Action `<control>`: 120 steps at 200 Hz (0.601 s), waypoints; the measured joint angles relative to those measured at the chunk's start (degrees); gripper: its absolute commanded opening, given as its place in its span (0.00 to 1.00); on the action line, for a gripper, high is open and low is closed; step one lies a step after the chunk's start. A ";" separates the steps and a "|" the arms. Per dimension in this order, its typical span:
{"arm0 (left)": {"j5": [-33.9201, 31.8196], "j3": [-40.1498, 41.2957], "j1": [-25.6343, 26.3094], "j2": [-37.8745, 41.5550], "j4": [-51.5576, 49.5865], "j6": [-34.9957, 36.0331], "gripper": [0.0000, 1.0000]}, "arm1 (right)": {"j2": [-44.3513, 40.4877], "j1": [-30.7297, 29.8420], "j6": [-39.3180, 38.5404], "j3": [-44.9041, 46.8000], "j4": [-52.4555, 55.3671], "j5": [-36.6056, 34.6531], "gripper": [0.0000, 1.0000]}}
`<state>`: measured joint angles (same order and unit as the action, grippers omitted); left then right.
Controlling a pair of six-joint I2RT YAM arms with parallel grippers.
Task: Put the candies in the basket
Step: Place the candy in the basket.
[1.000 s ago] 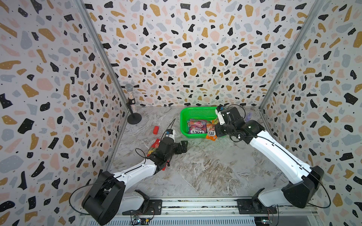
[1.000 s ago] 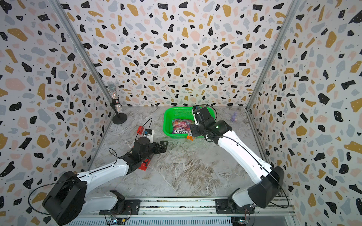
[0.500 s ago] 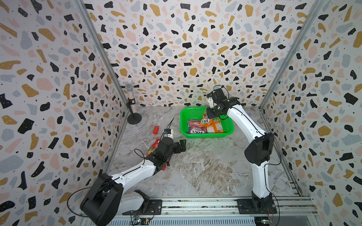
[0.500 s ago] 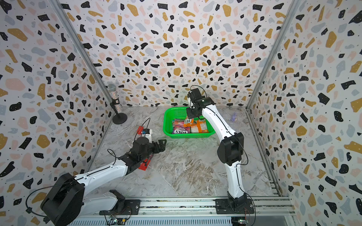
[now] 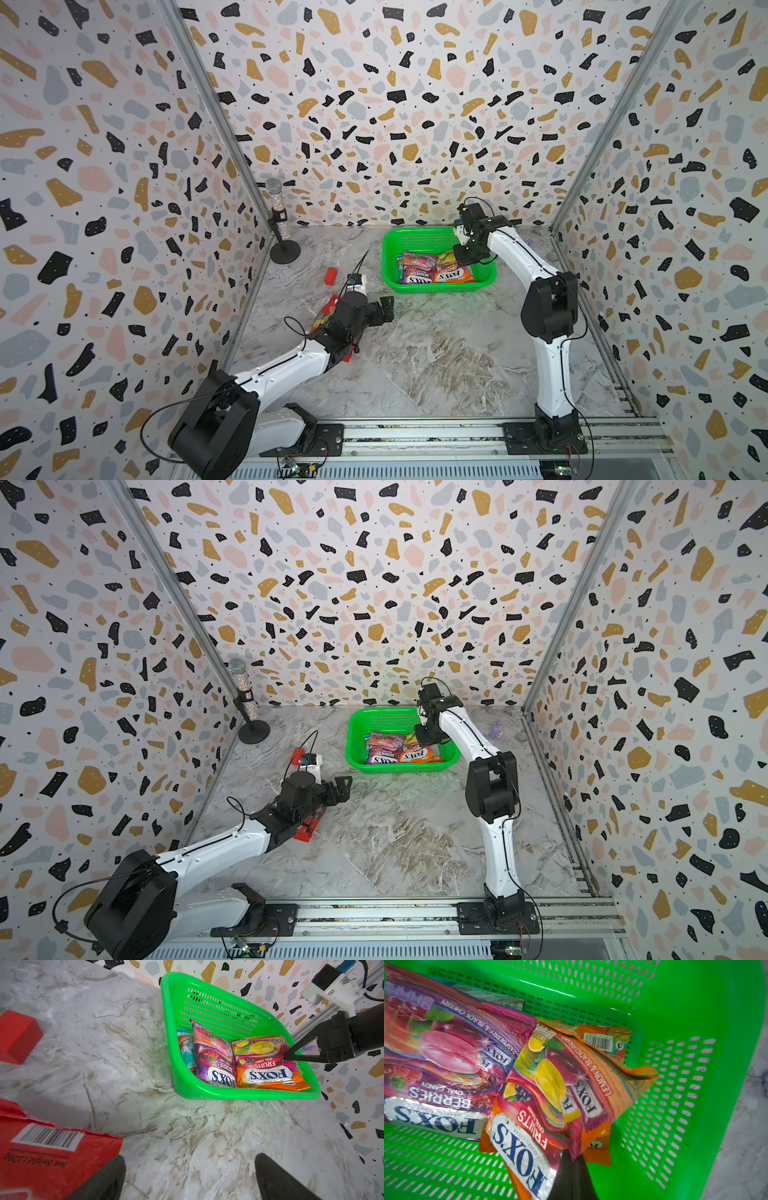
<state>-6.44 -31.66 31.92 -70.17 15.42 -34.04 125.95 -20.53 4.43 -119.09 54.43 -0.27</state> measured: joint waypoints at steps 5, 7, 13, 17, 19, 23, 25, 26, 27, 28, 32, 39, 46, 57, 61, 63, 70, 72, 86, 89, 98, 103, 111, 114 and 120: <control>-0.11 0.00 0.00 0.07 -0.02 0.04 1.00 | 0.00 -0.11 -0.11 0.00 -0.02 -0.37 0.00; -0.13 0.00 0.00 0.09 -0.02 0.04 1.00 | 0.00 -0.15 -0.15 0.00 -0.04 -0.37 0.00; -0.20 0.00 0.00 0.11 -0.02 0.07 1.00 | 0.00 -0.28 -0.26 0.00 -0.11 -0.85 0.03; -0.20 0.00 0.00 0.13 -0.02 0.11 1.00 | 0.00 -0.39 -0.39 0.00 -0.13 -1.11 0.08; -0.20 0.00 0.00 0.11 -0.02 0.11 1.00 | 0.00 -0.44 -0.39 0.00 -0.15 -1.38 0.12; -0.20 0.00 0.00 0.11 -0.07 0.13 1.00 | 0.00 -0.48 -0.33 0.00 -0.15 -1.55 0.19; -0.20 0.00 0.00 0.11 -0.09 0.13 1.00 | 0.00 -0.50 -0.46 0.00 -0.17 -1.86 0.23; -0.20 0.00 0.00 0.11 -0.09 0.13 1.00 | 0.00 -0.50 -0.57 0.00 -0.17 -1.95 0.25; -0.20 0.00 0.00 0.11 -0.11 0.15 1.00 | 0.00 -0.50 -0.52 0.00 -0.17 -1.92 0.27; -0.20 0.00 0.00 0.11 -0.13 0.15 1.00 | 0.00 -0.50 -0.46 0.00 -0.17 -2.01 0.29; -0.17 0.00 0.00 0.11 -0.15 0.15 1.00 | 0.00 -0.55 -0.37 0.00 -0.17 -2.29 0.35; -0.17 0.00 0.00 0.11 -0.20 0.15 1.00 | 0.00 -0.59 -0.42 0.00 -0.15 -3.02 0.40; -0.17 0.00 0.00 0.11 -0.22 0.15 1.00 | 0.00 -0.59 -0.44 0.00 -0.13 -3.91 0.43; -0.17 0.00 0.00 0.11 -0.28 0.17 1.00 | 0.00 -0.59 0.11 -0.02 -0.04 -5.20 0.45; -0.17 0.00 0.00 0.11 -0.33 0.15 1.00 | 0.00 -0.63 0.26 -0.02 0.02 -5.75 0.45; -0.17 0.00 0.00 0.11 -0.35 0.17 1.00 | 0.00 -0.66 0.44 -0.02 0.07 -5.97 0.46; -0.20 0.00 0.00 0.11 -0.37 0.17 1.00 | -0.02 -0.70 1.36 0.00 0.15 -6.80 0.46; -0.20 0.00 0.00 0.11 -0.37 0.17 1.00 | -0.02 -0.70 1.40 0.00 0.17 -6.93 0.46; -0.57 0.00 0.00 0.13 -0.44 0.17 1.00 | -0.63 -0.70 3.50 0.42 -0.24 -6.14 0.46; -0.72 0.00 0.00 0.13 -0.50 0.20 1.00 | -0.94 -0.70 4.09 0.85 -0.63 -5.11 0.47; -1.68 0.00 0.00 0.33 -0.94 0.15 1.00 | -2.51 -0.70 5.44 3.08 -2.32 -2.47 0.47; -2.29 0.00 0.00 0.57 -1.36 0.04 1.00 | -3.54 -0.70 6.19 4.52 -3.34 -0.68 0.48; -3.82 0.02 0.00 1.11 -1.92 -0.37 1.00 | -5.25 -0.63 7.43 6.99 -5.25 1.55 0.48; -4.44 0.02 0.02 1.27 -2.10 -0.50 1.00 | -5.97 -0.63 7.96 8.04 -6.05 2.67 0.48; -6.10 0.07 0.02 1.86 -2.43 -1.18 1.00 | -6.95 -0.63 8.79 9.49 -7.26 4.42 0.48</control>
<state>-12.53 -31.59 31.94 -68.31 12.99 -35.22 119.00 -21.17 13.21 -109.60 47.18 4.14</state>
